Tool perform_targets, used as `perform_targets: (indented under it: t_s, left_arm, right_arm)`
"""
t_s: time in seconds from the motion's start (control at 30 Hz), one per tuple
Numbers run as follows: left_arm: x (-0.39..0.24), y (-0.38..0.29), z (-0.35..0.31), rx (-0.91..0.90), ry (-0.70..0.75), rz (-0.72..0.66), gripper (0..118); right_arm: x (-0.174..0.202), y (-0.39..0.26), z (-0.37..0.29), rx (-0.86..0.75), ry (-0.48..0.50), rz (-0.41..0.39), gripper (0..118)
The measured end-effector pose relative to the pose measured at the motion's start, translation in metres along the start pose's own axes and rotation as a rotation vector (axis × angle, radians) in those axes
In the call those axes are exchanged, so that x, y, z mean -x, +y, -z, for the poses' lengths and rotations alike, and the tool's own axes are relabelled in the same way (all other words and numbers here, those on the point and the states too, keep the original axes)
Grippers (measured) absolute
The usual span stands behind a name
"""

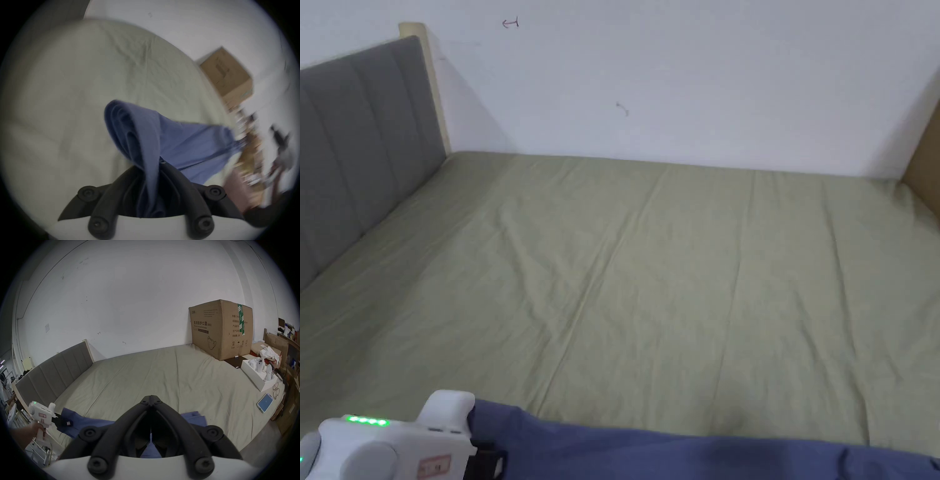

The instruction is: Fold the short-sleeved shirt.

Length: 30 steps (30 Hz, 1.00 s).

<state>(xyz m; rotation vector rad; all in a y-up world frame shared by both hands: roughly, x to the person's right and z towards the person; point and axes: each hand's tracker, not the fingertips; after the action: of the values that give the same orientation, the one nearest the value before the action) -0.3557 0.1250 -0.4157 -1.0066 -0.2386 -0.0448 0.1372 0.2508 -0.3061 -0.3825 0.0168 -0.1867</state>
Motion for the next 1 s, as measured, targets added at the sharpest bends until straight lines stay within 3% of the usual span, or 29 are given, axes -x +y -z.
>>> perform_targets:
  t_s: [0.07, 0.2, 0.33, 0.37, 0.4, 0.43, 0.47, 0.5, 0.57, 0.73, 0.77, 0.8, 0.83, 0.87, 1.0]
  left_arm:
    - [-0.019, 0.005, -0.013, 0.015, 0.157, 0.130, 4]
    - [-0.047, 0.029, -0.022, -0.020, -0.162, -0.140, 4]
    - [-0.111, 0.061, 0.002, 0.021, -0.424, -0.221, 4]
    - [-0.127, 0.067, 0.011, 0.046, -0.495, -0.249, 10]
    - [-0.142, 0.074, 0.021, 0.056, -0.547, -0.273, 26]
    - [-0.160, 0.080, 0.030, 0.065, -0.588, -0.295, 58]
    - [-0.173, 0.085, 0.037, 0.084, -0.617, -0.292, 108]
    - [-0.187, 0.090, 0.045, 0.108, -0.627, -0.268, 118]
    - [-0.207, 0.091, 0.049, 0.131, -0.585, -0.198, 112]
    - [-0.192, 0.090, 0.030, 0.062, -0.558, -0.222, 108]
    - [-0.185, 0.087, 0.025, 0.050, -0.554, -0.231, 89]
    - [-0.178, 0.084, 0.018, 0.014, -0.547, -0.239, 59]
    - [-0.171, 0.080, 0.008, -0.066, -0.527, -0.235, 21]
    - [-0.169, 0.078, 0.003, -0.111, -0.510, -0.216, 2]
    - [-0.189, 0.077, 0.011, -0.113, -0.438, -0.143, 1]
  right_arm:
    - [-0.005, -0.007, 0.000, 0.004, 0.007, 0.003, 0]
    - [-0.015, -0.016, -0.001, 0.038, 0.011, 0.021, 0]
    - [-0.032, -0.016, -0.011, 0.032, 0.002, 0.094, 0]
    - [-0.037, -0.016, -0.013, 0.028, -0.001, 0.105, 0]
    - [-0.043, -0.016, -0.016, 0.024, -0.003, 0.116, 0]
    - [-0.048, -0.016, -0.018, 0.020, -0.005, 0.126, 0]
    - [-0.053, -0.015, -0.018, 0.024, -0.014, 0.132, 0]
    - [-0.059, -0.015, -0.018, 0.023, -0.025, 0.142, 0]
    - [-0.067, -0.016, -0.018, 0.024, -0.044, 0.165, 0]
    - [-0.078, -0.016, -0.019, 0.014, -0.046, 0.224, 0]
    - [-0.078, -0.016, -0.018, 0.014, -0.044, 0.224, 0]
    - [-0.079, -0.016, -0.018, 0.014, -0.041, 0.222, 0]
    - [-0.079, -0.016, -0.017, 0.013, -0.038, 0.220, 0]
    - [-0.079, -0.017, -0.017, 0.014, -0.035, 0.218, 0]
    - [-0.082, -0.020, -0.015, 0.021, -0.024, 0.228, 0]
